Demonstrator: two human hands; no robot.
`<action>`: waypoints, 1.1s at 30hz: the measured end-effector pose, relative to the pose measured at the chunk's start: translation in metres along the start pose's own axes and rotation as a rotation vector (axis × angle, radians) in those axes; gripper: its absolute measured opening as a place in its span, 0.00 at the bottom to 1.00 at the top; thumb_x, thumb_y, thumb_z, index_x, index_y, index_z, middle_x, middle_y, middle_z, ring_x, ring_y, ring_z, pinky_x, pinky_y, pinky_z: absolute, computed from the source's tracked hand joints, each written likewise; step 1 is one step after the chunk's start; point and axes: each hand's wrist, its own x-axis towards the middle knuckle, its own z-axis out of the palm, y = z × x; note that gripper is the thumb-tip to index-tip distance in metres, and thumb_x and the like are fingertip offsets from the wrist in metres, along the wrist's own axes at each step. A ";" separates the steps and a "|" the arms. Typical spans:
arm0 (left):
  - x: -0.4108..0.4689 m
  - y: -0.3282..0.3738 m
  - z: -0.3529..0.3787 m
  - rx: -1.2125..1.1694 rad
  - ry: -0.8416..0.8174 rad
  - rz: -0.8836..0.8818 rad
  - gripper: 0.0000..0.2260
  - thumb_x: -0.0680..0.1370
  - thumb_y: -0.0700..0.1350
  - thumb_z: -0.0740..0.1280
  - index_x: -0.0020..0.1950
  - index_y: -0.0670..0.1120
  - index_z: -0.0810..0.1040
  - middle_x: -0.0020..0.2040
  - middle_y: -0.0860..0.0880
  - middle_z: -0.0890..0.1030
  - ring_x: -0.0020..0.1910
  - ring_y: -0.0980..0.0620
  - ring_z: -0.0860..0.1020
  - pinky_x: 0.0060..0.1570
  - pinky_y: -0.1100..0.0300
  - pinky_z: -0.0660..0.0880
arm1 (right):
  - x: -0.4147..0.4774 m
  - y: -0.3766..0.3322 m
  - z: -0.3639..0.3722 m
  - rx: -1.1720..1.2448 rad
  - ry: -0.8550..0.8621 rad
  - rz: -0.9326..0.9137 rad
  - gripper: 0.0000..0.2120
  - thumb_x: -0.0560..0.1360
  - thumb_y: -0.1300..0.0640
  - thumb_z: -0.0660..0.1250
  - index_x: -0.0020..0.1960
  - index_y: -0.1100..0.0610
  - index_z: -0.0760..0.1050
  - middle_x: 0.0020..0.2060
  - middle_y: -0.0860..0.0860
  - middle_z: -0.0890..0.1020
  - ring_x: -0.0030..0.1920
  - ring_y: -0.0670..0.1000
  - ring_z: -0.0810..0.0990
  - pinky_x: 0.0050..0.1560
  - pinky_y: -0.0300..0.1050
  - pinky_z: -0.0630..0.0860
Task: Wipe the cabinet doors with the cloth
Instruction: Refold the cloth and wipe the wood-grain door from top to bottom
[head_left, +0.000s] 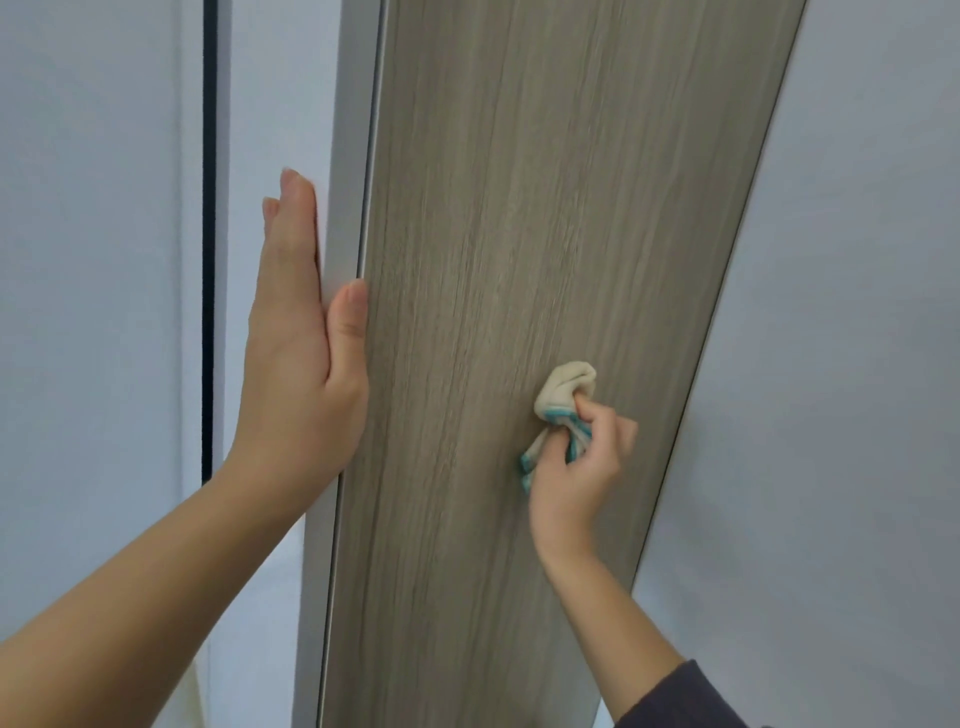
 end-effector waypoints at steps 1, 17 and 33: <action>0.000 0.001 0.000 -0.012 -0.002 -0.003 0.25 0.85 0.42 0.52 0.80 0.43 0.47 0.81 0.51 0.50 0.79 0.56 0.47 0.77 0.57 0.48 | -0.008 -0.008 0.002 0.027 -0.007 -0.030 0.11 0.72 0.70 0.63 0.52 0.61 0.76 0.49 0.51 0.69 0.48 0.42 0.74 0.52 0.27 0.68; -0.013 -0.004 -0.008 -0.063 -0.047 -0.048 0.25 0.85 0.42 0.55 0.80 0.43 0.49 0.80 0.51 0.51 0.79 0.54 0.45 0.77 0.60 0.46 | -0.083 -0.056 0.003 0.018 -0.344 -0.815 0.10 0.78 0.61 0.67 0.58 0.50 0.77 0.53 0.53 0.72 0.45 0.56 0.75 0.41 0.50 0.76; -0.061 -0.015 0.001 0.079 -0.019 -0.111 0.27 0.83 0.47 0.53 0.80 0.54 0.45 0.77 0.40 0.60 0.69 0.29 0.65 0.69 0.33 0.60 | 0.092 0.139 -0.039 -0.419 -0.031 0.407 0.12 0.73 0.68 0.61 0.57 0.62 0.71 0.58 0.61 0.74 0.54 0.61 0.76 0.52 0.51 0.71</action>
